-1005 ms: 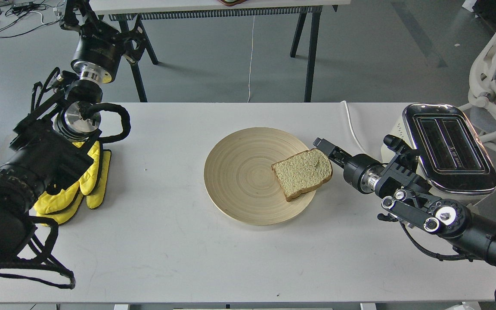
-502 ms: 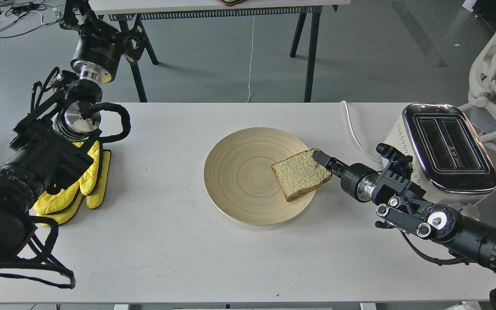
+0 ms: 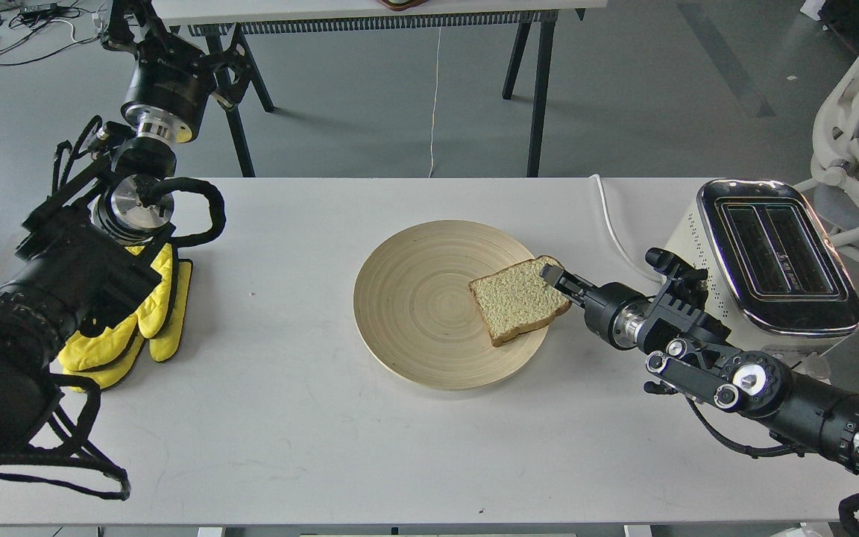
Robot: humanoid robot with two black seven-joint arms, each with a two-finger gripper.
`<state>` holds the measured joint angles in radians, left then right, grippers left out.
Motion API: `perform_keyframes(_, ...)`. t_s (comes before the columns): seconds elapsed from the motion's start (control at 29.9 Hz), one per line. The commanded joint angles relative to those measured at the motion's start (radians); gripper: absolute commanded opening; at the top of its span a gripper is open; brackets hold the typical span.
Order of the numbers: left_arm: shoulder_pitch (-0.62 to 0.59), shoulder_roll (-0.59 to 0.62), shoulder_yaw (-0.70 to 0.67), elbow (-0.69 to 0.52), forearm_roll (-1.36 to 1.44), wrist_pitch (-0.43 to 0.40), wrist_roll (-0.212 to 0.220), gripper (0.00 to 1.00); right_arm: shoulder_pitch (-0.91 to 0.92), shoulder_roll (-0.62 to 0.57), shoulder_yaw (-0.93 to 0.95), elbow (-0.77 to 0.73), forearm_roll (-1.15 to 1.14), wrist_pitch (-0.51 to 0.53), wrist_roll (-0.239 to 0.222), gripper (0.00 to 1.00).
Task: Put bread in toaster with right arm
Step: 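Move the right gripper toward the bread slice in the bowl, then grasp the bread slice edge with the right gripper and lift it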
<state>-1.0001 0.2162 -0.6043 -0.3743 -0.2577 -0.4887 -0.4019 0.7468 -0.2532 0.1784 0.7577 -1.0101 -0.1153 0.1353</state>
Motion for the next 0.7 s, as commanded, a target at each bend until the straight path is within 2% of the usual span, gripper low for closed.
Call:
perform_keyframes(0.0, 0.000, 0.000, 0.000, 0.000, 0.000, 0.000, 0.000, 1.00, 0.002, 0.000, 0.001, 0.000, 0.001, 0.002, 0.000, 0.14)
perform_keyframes(0.2, 0.000, -0.001, 0.000, 0.000, 0.000, 0.000, 0.000, 1.00, 0.017, -0.003, 0.001, 0.015, 0.002, 0.002, 0.000, 0.01)
perform_keyframes(0.4, 0.000, -0.001, 0.000, 0.000, 0.000, 0.000, 0.000, 1.00, 0.051, -0.034, 0.019, 0.070, 0.004, 0.002, 0.003, 0.00)
perform_keyframes(0.67, 0.000, -0.003, 0.000, 0.000, 0.000, 0.000, 0.000, 1.00, 0.163, -0.178, 0.050, 0.224, 0.005, 0.000, -0.016, 0.00)
